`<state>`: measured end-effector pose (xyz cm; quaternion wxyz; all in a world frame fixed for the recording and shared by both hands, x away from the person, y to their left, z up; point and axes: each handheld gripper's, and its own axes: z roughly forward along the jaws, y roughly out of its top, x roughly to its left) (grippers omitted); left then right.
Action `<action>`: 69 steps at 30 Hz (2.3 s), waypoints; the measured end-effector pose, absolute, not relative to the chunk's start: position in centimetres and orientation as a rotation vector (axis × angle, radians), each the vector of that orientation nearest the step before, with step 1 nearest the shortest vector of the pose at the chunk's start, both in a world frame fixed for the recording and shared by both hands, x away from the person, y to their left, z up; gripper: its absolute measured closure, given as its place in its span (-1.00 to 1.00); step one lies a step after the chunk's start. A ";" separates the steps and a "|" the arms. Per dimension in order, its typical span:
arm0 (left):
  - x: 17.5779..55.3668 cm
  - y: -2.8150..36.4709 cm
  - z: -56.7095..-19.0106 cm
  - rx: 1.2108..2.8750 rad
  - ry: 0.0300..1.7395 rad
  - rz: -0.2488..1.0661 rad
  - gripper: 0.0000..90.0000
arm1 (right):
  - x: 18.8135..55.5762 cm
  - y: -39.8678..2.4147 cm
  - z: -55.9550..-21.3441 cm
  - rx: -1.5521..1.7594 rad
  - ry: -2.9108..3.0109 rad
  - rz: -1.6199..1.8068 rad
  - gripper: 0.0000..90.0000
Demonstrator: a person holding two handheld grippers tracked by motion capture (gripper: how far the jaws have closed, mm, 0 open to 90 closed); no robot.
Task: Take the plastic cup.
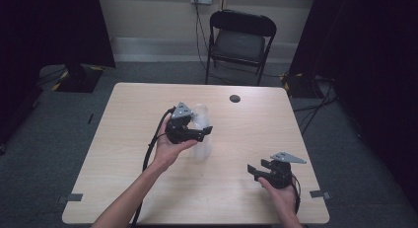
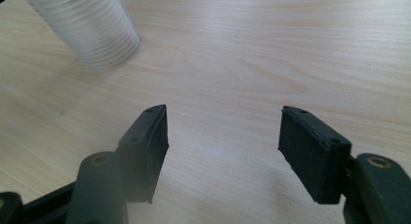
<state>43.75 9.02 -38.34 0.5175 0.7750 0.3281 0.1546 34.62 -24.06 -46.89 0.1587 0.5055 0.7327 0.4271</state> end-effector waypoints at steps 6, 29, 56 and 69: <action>43.6 9.3 -37.6 1.838 0.761 0.378 -0.38 | 34.6 -24.0 -46.9 1.445 2.098 1.218 -0.23; 43.0 10.2 -36.3 1.724 0.763 0.384 -0.30 | 34.6 -23.9 -46.9 1.439 2.101 1.219 -0.23; 41.6 12.0 -34.2 1.600 0.781 0.310 -0.30 | 34.3 -23.3 -46.4 1.385 2.111 1.207 -0.22; 39.2 12.9 -33.3 1.650 0.799 0.273 -0.30 | 33.4 -22.3 -45.1 1.300 2.063 1.247 -0.13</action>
